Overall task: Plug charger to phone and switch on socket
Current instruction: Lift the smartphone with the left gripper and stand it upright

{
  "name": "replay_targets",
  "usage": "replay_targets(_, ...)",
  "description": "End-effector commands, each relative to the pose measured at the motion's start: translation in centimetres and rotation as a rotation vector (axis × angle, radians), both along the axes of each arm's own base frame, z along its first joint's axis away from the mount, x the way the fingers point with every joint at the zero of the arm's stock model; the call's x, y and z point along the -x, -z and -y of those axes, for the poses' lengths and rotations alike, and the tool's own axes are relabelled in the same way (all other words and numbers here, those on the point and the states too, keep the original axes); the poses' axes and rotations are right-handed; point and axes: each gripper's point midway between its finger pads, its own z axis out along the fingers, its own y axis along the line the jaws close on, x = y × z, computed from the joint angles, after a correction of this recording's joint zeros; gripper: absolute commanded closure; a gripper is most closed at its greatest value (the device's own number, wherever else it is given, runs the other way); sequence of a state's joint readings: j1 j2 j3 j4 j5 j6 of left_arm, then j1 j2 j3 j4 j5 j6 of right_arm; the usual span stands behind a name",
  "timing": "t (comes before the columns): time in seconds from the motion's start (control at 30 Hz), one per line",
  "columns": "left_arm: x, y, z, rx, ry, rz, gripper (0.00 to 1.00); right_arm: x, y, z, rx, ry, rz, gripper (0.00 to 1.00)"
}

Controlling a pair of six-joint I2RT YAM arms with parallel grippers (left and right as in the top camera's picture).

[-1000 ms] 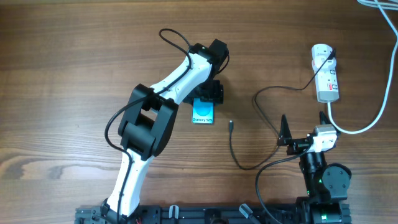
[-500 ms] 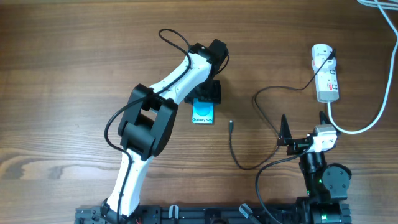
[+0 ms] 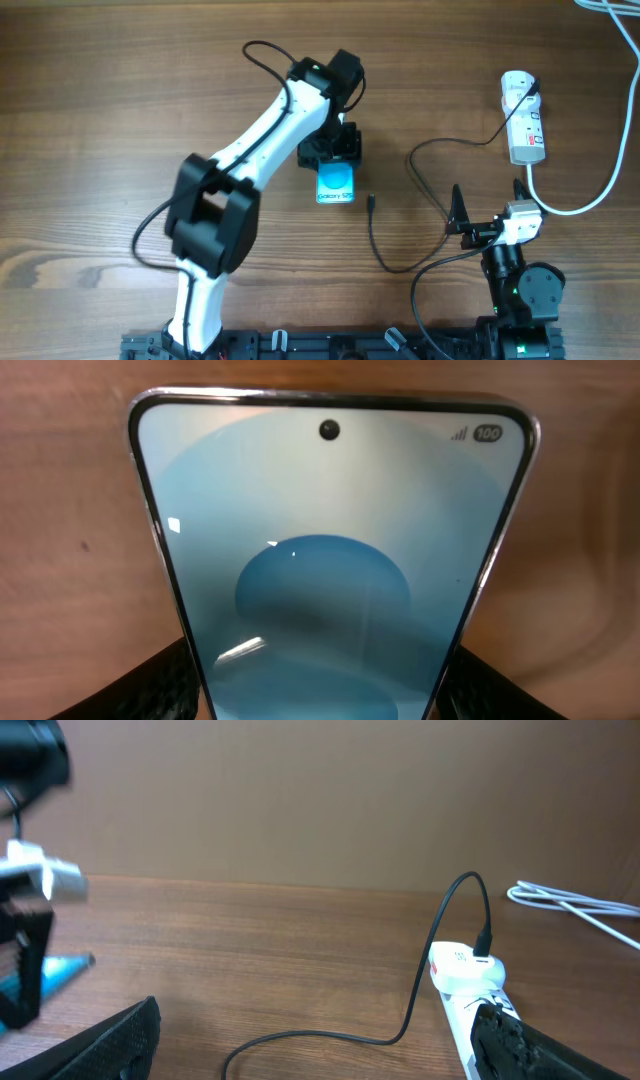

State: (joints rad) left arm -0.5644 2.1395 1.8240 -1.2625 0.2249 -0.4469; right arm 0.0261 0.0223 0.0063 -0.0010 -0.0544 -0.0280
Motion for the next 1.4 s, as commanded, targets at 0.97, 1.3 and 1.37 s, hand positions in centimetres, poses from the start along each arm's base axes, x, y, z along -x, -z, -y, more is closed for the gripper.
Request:
replay_targets(0.97, 1.2, -22.7, 0.1, 1.205, -0.280, -0.506, 0.31, 0.0, -0.1, 0.3, -0.002, 0.013, 0.006, 0.00)
replay_targets(1.3, -0.3, -23.6, -1.8, 1.270, -0.329, -0.488, 0.31, 0.0, -0.1, 0.3, -0.002, 0.013, 0.006, 0.00)
replay_targets(1.37, -0.5, -23.6, -2.1, 1.272, -0.336, -0.482, 0.32, 0.0, -0.1, 0.3, -0.003, 0.013, 0.006, 0.00)
